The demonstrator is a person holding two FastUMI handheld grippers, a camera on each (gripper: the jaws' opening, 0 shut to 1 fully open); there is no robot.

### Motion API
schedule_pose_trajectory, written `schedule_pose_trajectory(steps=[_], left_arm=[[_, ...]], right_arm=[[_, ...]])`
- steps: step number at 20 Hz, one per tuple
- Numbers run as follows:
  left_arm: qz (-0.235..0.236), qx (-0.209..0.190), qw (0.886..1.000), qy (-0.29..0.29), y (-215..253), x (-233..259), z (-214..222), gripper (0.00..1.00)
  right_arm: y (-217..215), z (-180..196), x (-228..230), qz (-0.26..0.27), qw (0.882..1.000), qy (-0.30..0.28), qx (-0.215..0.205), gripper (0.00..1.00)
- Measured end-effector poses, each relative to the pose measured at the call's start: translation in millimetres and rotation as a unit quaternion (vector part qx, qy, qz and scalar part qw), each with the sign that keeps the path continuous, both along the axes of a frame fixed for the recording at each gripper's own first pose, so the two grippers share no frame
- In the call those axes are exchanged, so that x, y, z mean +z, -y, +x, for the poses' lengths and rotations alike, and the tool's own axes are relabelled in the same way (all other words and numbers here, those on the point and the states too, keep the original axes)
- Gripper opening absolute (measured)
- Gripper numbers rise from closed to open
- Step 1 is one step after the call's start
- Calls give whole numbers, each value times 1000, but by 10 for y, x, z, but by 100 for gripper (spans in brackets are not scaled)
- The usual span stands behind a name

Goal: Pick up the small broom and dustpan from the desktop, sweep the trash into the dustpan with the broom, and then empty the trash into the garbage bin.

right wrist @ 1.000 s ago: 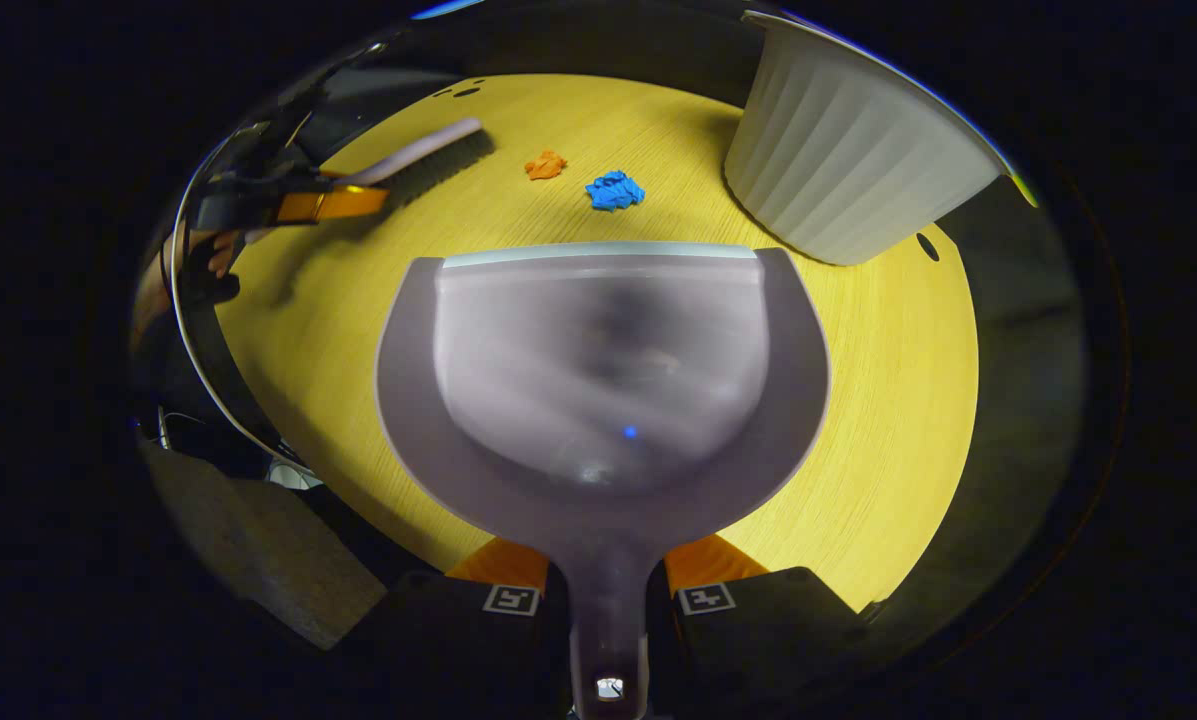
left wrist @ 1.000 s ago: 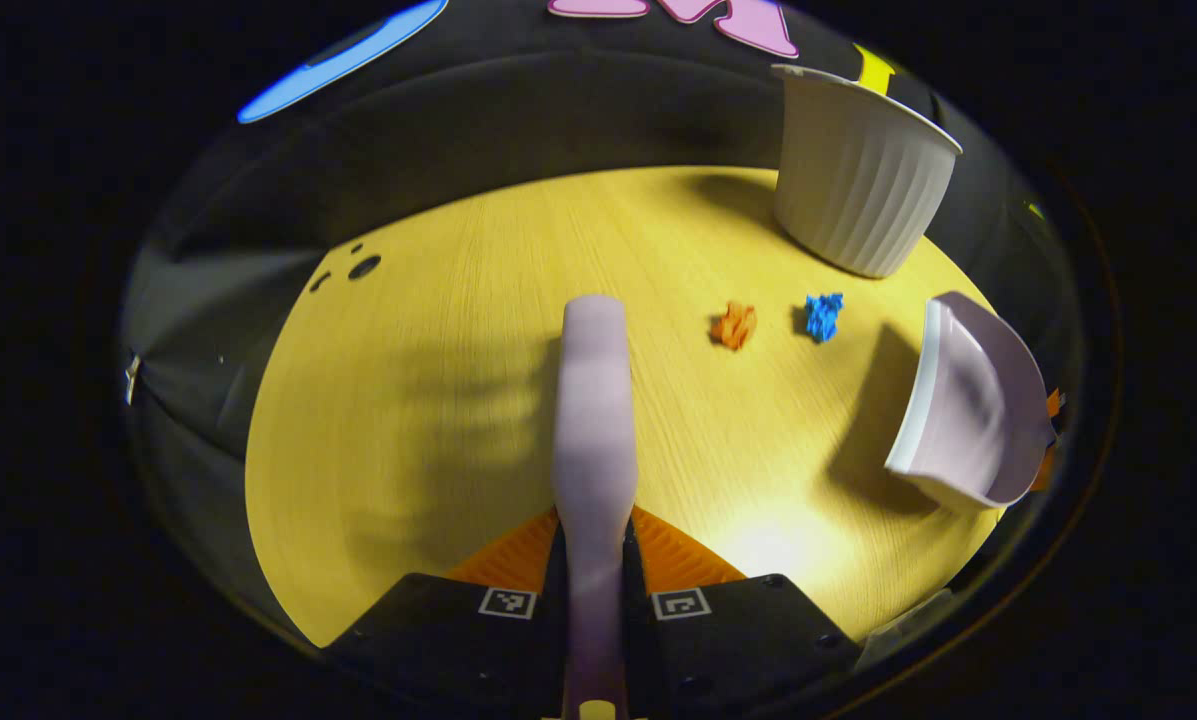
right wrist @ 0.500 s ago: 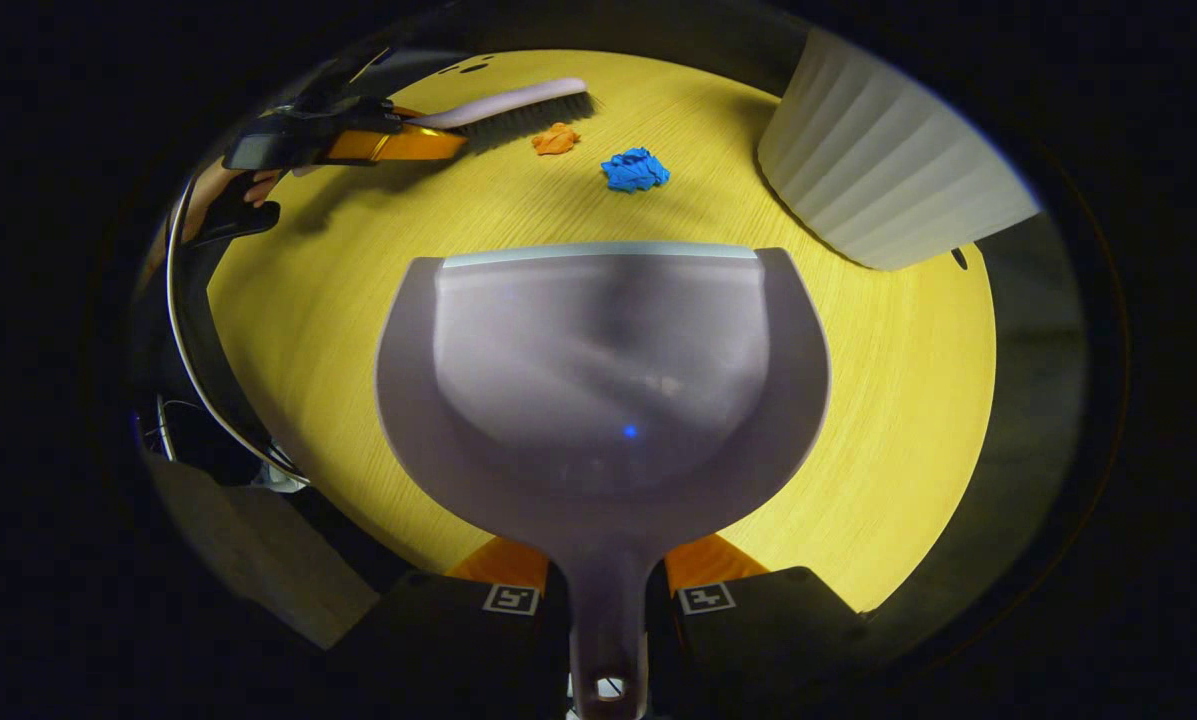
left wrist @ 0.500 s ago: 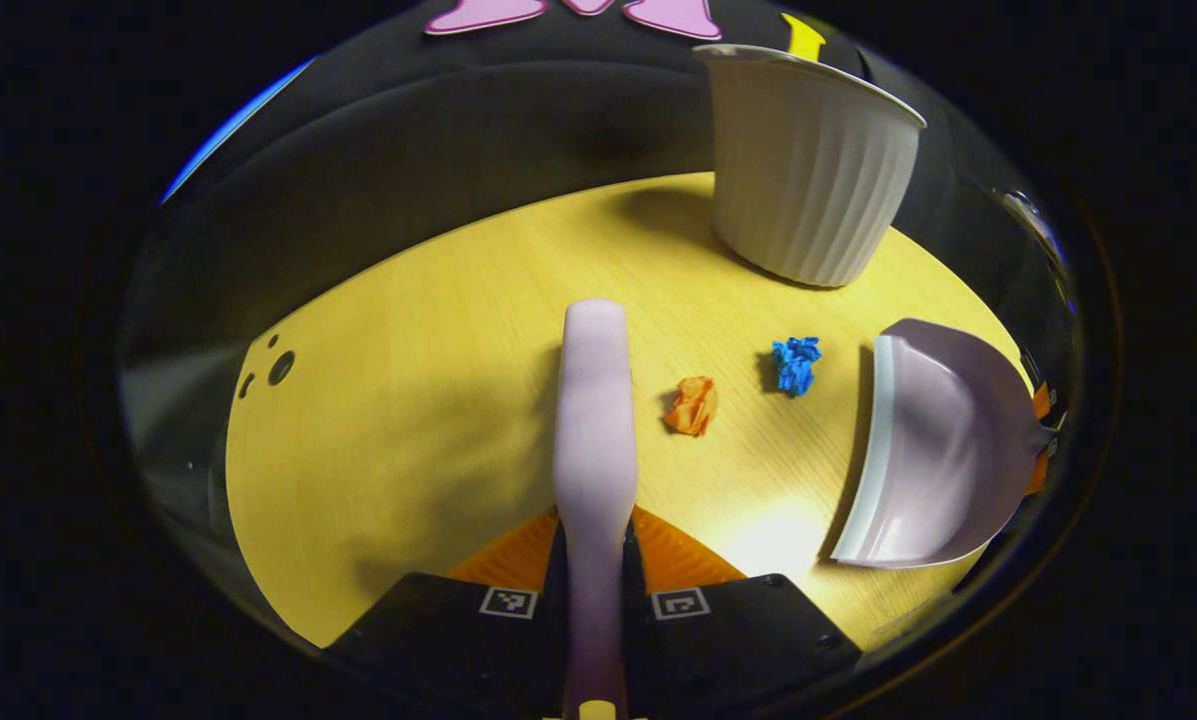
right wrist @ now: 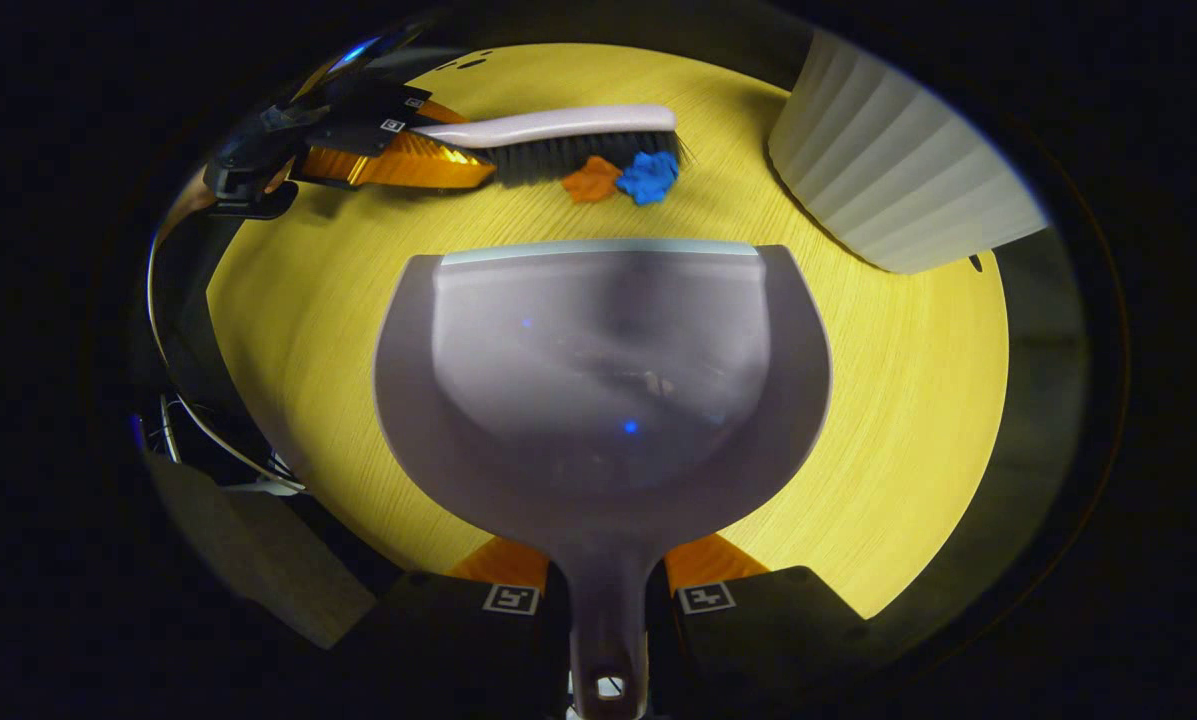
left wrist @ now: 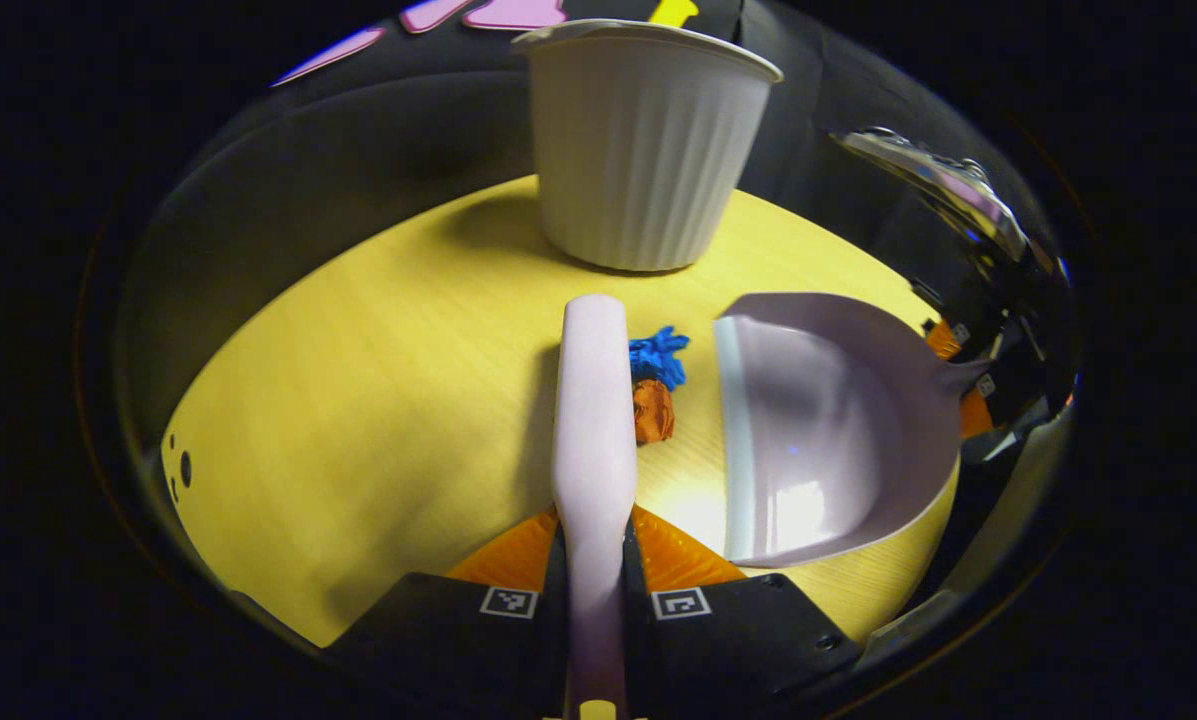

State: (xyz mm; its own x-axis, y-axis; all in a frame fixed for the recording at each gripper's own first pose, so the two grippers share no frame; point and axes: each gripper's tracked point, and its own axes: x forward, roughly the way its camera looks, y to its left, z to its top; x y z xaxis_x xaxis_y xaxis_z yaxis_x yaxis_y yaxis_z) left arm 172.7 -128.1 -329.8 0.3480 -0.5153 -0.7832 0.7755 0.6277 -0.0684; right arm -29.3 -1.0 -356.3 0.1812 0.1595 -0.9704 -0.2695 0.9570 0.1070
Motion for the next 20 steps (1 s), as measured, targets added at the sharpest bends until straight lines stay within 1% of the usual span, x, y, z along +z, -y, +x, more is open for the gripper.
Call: schedule_pose_trajectory(steps=[2, 4, 5, 6, 7, 8, 10, 13, 15, 18, 19, 20], left_arm=[[-15, -34, 999, -14, 79, 7, -122, 30], [-30, -59, 997, -35, 130, 24, -269, 24], [-37, -70, 996, -46, 162, 22, -321, 27], [-40, -72, 996, -45, 183, 53, -344, 27], [-33, -57, 997, -34, 171, 78, -297, 30], [-31, -36, 999, -18, 145, 143, -231, 27], [-40, 6, 999, 15, 92, 271, -125, 27], [-42, 72, 995, 48, 27, 194, -124, 27], [-41, 118, 990, 68, -13, 157, -132, 27], [-40, 176, 981, 67, -31, -28, -233, 27], [-42, 189, 979, 59, -23, -97, -256, 30], [-44, 201, 977, 50, -10, -155, -261, 29]], right_arm=[[3, 4, -21, 2, 1000, 3, 4, 35], [-3, 8, -17, 3, 1000, 14, 6, 35], [-5, 4, -46, 4, 1000, 23, 6, 35], [-18, 2, -77, 6, 999, 34, 5, 35], [-17, -3, -89, 10, 999, 42, 0, 35], [-37, -6, -130, 18, 998, 54, -10, 35], [-71, -29, -209, 38, 996, 75, -35, 35], [-8, -92, -270, 36, 993, 89, -65, 35], [103, -160, -187, 32, 993, 77, -86, 35], [399, -241, 23, 21, 989, 72, -125, 35], [474, -250, 112, 18, 988, 74, -138, 35], [558, -280, 262, 14, 986, 76, -148, 35]])
